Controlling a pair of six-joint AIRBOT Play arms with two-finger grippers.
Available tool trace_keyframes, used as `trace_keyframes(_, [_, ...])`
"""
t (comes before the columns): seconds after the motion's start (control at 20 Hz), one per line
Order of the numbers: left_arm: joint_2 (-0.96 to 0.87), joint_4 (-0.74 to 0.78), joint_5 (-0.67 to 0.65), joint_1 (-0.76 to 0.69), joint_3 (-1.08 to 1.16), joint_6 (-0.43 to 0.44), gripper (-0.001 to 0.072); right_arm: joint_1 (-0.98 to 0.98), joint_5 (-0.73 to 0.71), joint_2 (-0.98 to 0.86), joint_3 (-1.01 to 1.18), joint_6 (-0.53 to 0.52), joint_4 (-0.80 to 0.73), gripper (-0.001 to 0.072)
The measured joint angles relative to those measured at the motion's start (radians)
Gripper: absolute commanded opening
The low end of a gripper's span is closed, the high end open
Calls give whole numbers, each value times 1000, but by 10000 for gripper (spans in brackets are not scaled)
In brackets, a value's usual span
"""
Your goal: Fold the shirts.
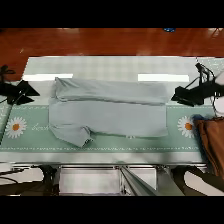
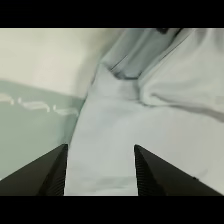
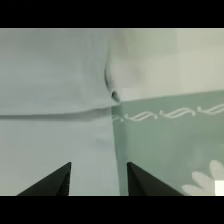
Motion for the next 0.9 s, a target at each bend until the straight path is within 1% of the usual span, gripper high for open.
trace_keyframes(0.05, [65, -33, 23, 39, -94, 23, 510, -1, -55, 99, -104, 15, 36, 410])
trace_keyframes(0.15, [179, -76, 109, 87, -268, 35, 510, -3, -137, 269, -266, 48, 95, 410])
trace_keyframes(0.25, [248, -89, 164, 105, -401, 38, 510, -3, -177, 390, -363, 76, 138, 410])
trace_keyframes(0.35, [281, -72, 188, 103, -485, 29, 510, -3, -191, 467, -416, 95, 167, 410])
trace_keyframes(0.5, [297, -15, 158, 76, -547, -7, 510, -3, -204, 519, -451, 105, 196, 410])
trace_keyframes(0.7, [295, 46, 83, 47, -580, -32, 510, -3, -222, 543, -467, 92, 213, 410])
trace_keyframes(0.9, [279, 50, 59, 37, -623, -45, 509, -4, -229, 549, -472, 72, 217, 410])
